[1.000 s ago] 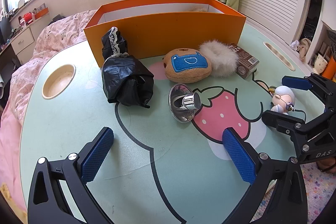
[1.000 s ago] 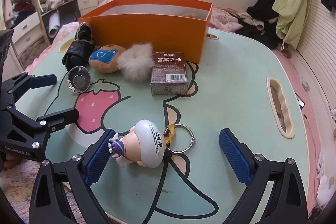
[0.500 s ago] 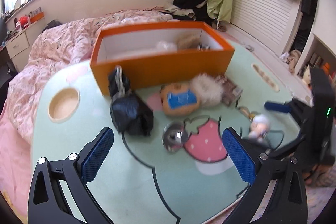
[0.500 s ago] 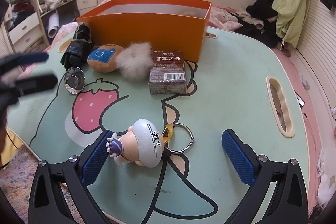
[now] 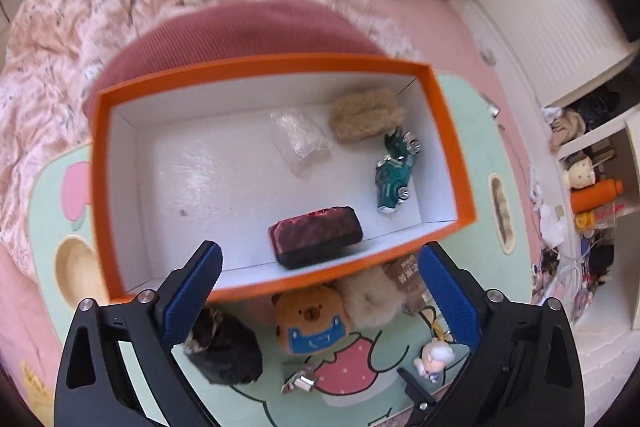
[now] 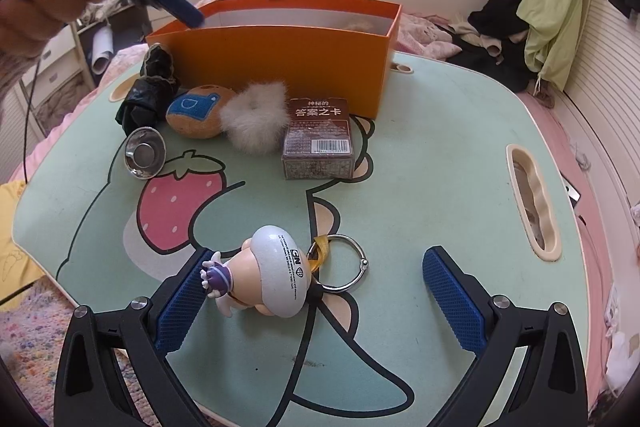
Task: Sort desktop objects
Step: 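Grasp the dark red pouch inside the orange box with the left gripper, then lift the pouch out and set it beside the silver piece with the left gripper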
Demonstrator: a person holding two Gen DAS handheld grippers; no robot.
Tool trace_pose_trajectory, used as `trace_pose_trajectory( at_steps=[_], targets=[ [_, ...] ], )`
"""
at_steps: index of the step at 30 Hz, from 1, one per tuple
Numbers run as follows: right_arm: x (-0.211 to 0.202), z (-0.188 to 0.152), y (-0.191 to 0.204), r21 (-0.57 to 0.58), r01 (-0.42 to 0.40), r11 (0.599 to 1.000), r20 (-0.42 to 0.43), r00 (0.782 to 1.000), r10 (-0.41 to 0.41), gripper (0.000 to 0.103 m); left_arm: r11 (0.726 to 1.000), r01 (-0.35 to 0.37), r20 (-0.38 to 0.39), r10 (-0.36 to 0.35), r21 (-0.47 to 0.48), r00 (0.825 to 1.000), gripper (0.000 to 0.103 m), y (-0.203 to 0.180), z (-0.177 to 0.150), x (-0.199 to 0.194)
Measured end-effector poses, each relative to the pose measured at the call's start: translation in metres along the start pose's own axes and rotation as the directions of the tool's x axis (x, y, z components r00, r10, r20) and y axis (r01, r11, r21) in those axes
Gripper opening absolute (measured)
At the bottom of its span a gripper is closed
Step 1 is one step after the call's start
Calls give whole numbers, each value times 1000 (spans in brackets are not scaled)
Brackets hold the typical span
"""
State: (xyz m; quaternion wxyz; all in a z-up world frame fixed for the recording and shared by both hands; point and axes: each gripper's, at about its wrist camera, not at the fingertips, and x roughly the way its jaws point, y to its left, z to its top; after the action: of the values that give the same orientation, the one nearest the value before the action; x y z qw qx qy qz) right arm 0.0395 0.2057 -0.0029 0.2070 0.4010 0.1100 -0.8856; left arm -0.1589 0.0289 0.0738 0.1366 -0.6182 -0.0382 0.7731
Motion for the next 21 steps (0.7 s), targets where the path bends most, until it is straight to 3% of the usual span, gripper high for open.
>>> trace_pose_trajectory(
  at_steps=[6,7,8,9,11,12,15,21],
  targets=[
    [0,2,2,2,-1,1000,3,1000,1,103,998,-41,-112,35,-47,993,98,1,14,38],
    [0,2,2,2,-1,1000,3,1000,1,103,998,-46,-126,39,-50,991,95,2,14,42],
    [0,2,2,2,0,1000,3,1000,0,103,997,-41,-142,32,-61,989,86,5,14,48],
    [0,2,1,3,0,1000,3,1000,0,103,997,-16,-153,4,-79,988,85,9,13,51],
    [1,3,0,4,0,1000,3,1000,0,103,996,-30,-133,18,-86,991,66,12,12,46],
    [1,3,0,4,0,1000,3,1000,0,103,995,-41,-123,30,-86,992,65,13,11,43],
    [1,3,1,4,1,1000,4,1000,-1,103,996,18,-90,-26,-86,996,64,14,4,30],
    [1,3,1,5,0,1000,4,1000,0,103,994,105,79,-102,-35,992,64,6,-25,-32]
  ],
)
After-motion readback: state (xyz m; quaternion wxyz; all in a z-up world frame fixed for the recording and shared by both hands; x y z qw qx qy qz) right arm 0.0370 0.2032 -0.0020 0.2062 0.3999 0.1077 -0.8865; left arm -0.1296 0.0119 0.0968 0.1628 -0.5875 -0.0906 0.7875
